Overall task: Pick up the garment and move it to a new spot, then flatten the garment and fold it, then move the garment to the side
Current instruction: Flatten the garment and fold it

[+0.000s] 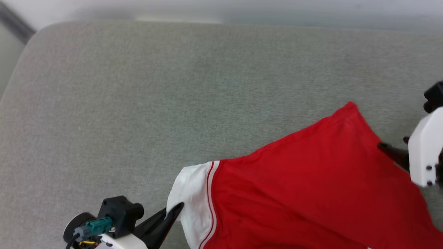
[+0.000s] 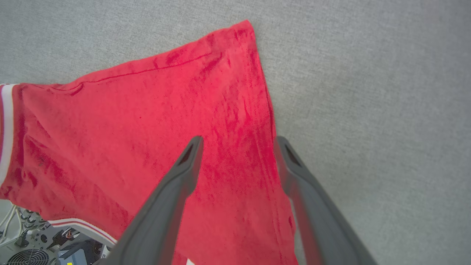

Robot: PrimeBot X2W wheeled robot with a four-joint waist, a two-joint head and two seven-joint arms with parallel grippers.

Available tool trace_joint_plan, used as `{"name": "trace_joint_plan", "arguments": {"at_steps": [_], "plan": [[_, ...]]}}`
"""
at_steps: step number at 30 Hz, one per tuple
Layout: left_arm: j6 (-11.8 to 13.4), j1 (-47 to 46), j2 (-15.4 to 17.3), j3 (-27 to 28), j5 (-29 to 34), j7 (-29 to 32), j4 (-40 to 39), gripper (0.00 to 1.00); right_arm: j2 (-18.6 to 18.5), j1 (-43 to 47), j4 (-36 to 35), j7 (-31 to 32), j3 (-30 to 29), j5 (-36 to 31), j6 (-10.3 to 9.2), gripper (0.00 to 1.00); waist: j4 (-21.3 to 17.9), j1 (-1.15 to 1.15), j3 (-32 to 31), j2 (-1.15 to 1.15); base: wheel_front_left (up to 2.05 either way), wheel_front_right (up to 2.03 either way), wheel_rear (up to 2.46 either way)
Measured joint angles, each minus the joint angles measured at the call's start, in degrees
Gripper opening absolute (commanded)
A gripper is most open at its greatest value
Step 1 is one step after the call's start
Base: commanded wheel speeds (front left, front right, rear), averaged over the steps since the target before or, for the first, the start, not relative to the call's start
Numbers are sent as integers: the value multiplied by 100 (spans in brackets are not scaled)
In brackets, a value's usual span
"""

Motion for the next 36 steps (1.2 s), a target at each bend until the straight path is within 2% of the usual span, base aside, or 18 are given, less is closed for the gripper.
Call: {"name": "trace_joint_plan", "arguments": {"at_steps": [7, 14, 24, 26, 27, 36], "plan": [[-119, -305, -151, -140, 100, -2, -59, 0, 105, -969, 910, 22, 212, -480, 0, 100, 426, 0, 499, 0, 0, 0, 0], [-253, -490, -300, -296, 111, -38, 86, 0, -31, -1440, 1756, -151, 380, -957, 0, 100, 839, 1, 877, 0, 0, 0, 0], [-379, -647, -428, -392, 89, -131, 245, 0, -283, -1572, 2115, 4, 523, -1065, 0, 100, 1110, 0, 1147, 0, 0, 0, 0], [-403, -659, -435, -393, 68, -138, 270, 0, -303, -1560, 2123, 3, 538, -1058, 0, 5, 1121, 0, 1156, 0, 0, 0, 0], [-405, -664, -441, -397, 60, -138, 288, 0, -310, -1558, 2132, -2, 557, -1044, 0, 0, 1121, 0, 1152, 0, 0, 0, 0], [-367, -704, -382, -342, 60, -165, 356, 0, -204, -1523, 2432, -546, 644, -879, 0, 0, 1004, 0, 840, 0, 0, 0, 0]]}}
